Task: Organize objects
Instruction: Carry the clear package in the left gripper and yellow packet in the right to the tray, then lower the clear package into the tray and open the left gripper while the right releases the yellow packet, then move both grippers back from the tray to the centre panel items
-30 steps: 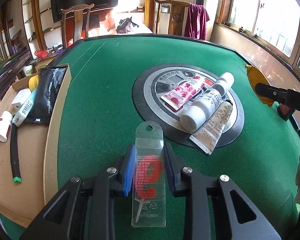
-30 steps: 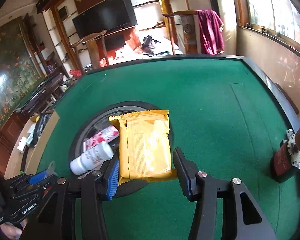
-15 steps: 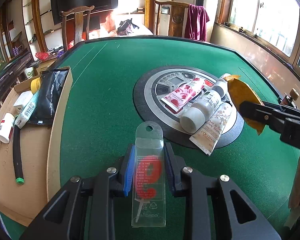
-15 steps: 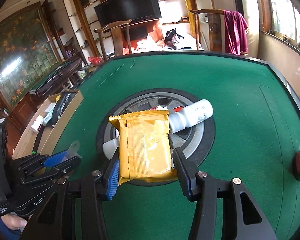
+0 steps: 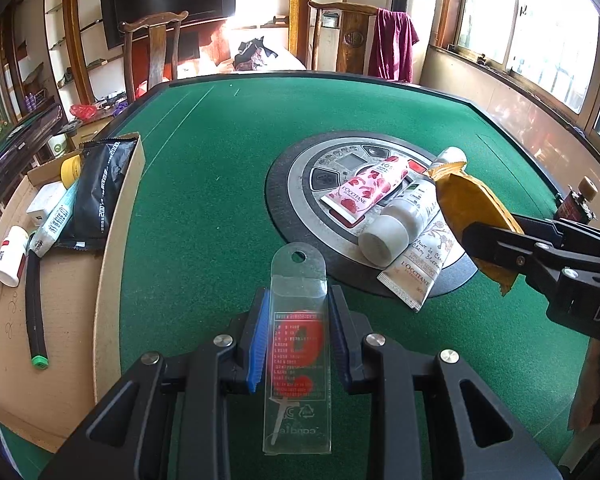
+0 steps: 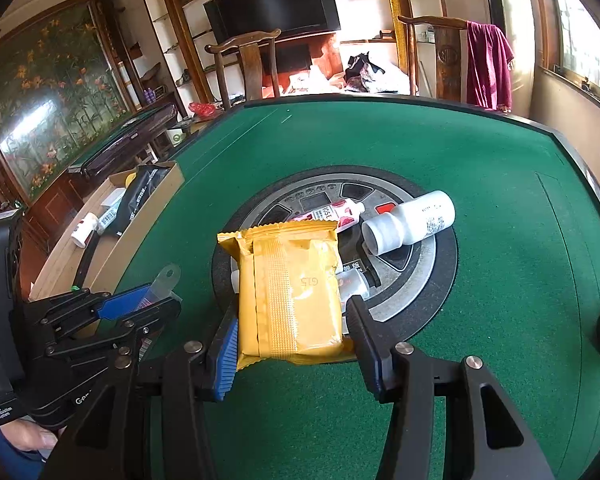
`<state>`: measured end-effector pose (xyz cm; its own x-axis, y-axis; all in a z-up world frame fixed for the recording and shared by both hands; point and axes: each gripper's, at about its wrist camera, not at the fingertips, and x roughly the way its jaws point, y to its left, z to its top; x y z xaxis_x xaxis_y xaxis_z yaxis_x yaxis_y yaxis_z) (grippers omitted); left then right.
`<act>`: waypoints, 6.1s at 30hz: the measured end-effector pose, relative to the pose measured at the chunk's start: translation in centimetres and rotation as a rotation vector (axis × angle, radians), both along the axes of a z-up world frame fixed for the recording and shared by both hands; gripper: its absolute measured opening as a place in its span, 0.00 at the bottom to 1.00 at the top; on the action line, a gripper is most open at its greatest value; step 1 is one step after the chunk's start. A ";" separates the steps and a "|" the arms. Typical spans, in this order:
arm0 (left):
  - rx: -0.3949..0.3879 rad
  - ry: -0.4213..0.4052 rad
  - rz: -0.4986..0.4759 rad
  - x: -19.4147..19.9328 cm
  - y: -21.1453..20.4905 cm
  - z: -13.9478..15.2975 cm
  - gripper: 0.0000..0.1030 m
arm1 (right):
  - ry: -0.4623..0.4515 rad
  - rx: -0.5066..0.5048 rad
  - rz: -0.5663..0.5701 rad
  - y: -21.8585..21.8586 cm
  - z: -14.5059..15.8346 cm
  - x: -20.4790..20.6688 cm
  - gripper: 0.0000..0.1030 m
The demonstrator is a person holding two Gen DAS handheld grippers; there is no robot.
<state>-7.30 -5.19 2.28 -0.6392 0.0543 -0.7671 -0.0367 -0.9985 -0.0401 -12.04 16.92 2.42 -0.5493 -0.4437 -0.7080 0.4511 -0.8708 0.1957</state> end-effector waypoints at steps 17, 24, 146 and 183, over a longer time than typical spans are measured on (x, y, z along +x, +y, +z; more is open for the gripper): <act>0.027 0.040 0.000 0.7 -0.4 1.2 0.26 | 0.009 -0.004 0.020 -1.0 0.3 1.0 0.53; 0.085 0.076 0.023 1.7 -2.0 2.9 0.26 | 0.035 -0.037 -0.011 -1.3 1.6 2.6 0.53; 0.141 0.026 0.392 5.8 -25.8 3.3 0.74 | -0.031 0.126 0.279 -27.5 -0.3 6.2 0.69; -0.028 0.014 -0.216 -0.3 -1.6 5.5 0.84 | 0.005 -0.111 -0.256 6.5 1.3 1.2 0.87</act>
